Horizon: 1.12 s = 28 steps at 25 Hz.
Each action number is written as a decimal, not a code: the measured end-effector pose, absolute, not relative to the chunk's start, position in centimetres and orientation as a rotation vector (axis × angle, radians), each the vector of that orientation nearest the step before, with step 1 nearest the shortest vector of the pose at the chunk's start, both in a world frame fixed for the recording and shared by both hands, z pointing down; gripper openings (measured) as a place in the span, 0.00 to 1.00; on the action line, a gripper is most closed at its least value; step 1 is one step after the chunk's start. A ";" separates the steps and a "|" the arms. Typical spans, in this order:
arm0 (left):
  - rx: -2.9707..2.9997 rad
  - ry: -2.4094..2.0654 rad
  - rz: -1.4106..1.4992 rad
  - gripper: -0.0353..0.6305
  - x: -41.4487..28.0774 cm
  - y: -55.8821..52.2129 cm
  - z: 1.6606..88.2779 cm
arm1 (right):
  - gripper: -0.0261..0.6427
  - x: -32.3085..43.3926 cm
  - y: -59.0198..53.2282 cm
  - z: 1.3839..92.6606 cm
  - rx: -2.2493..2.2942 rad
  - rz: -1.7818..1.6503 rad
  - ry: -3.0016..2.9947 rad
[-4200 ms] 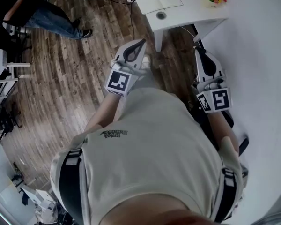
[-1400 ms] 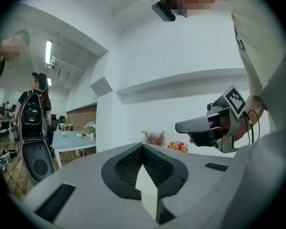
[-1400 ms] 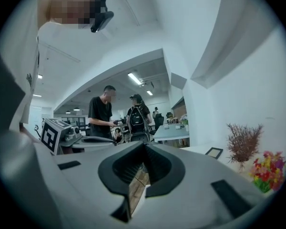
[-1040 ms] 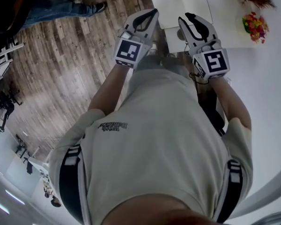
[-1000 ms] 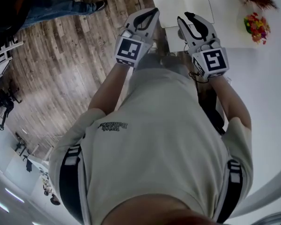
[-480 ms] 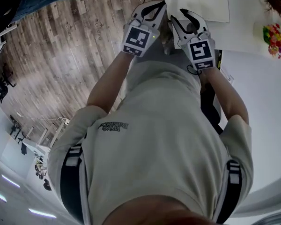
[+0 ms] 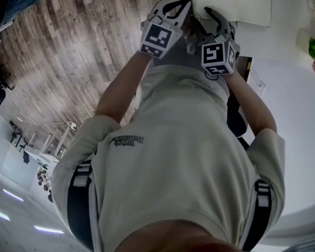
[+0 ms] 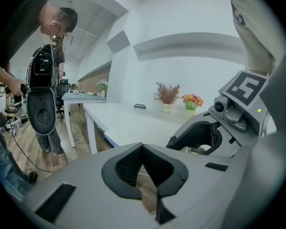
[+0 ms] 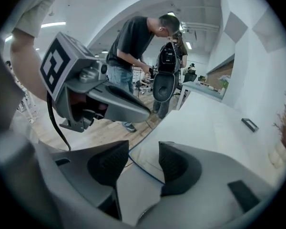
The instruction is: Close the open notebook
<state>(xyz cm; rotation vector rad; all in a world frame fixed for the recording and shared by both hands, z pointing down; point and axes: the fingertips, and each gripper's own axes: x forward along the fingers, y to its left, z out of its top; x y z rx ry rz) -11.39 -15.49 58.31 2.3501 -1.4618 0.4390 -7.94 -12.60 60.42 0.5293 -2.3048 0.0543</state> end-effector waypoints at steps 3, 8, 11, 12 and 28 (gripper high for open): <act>2.337 -1.449 0.440 0.07 -11.5 -15.5 59.1 | 0.34 -7.9 -12.8 61.3 0.544 0.116 -2.294; 2.343 -1.425 0.452 0.07 -11.4 -15.7 59.6 | 0.27 -8.0 -12.7 61.1 0.534 0.136 -2.315; 2.358 -1.411 0.468 0.07 -11.2 -15.9 59.3 | 0.10 -8.1 -12.2 60.8 0.536 0.204 -2.344; 2.363 -1.405 0.473 0.07 -11.1 -16.0 59.1 | 0.08 -8.0 -12.1 60.5 0.545 0.219 -2.352; 2.515 -1.183 0.490 0.07 -3.7 -20.0 49.8 | 0.07 1.9 -17.4 48.2 0.994 0.324 -2.417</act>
